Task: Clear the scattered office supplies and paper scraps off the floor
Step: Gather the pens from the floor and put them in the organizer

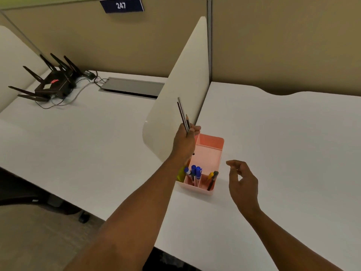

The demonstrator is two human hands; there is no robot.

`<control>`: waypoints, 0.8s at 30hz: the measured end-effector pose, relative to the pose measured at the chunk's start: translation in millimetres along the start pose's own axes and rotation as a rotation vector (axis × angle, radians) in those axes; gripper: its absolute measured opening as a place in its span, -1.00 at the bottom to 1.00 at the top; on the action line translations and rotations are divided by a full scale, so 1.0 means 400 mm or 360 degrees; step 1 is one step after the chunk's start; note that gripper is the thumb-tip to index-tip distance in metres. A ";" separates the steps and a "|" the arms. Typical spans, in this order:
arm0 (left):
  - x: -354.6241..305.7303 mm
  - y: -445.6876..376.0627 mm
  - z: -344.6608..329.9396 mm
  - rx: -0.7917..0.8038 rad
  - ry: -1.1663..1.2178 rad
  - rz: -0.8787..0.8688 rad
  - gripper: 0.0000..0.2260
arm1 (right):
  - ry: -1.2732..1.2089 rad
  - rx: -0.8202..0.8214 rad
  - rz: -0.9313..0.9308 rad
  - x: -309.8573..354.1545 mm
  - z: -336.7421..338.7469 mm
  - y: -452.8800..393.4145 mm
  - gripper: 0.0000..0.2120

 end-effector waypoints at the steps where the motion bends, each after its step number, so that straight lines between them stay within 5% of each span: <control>1: 0.008 -0.024 -0.006 -0.0035 -0.0154 -0.0024 -0.81 | -0.0010 -0.0011 0.0006 0.002 0.006 -0.001 -0.80; 6: 0.102 -0.090 -0.038 0.0003 -0.0636 0.0115 -0.69 | -0.0015 -0.0111 0.0036 -0.007 0.051 0.000 -0.78; 24: 0.181 -0.109 -0.030 0.0122 -0.0634 0.0213 -0.55 | 0.0105 -0.0066 -0.0051 0.005 0.043 0.008 -0.79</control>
Point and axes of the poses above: each hand's wrist, its own y-axis away from the middle knuckle, its own z-axis out of the back of the hand, x = y × z, the point moved 5 cm from there along -y, towards the middle knuckle, and after that the axes turned 12 degrees about -y, right-handed, at the moved point
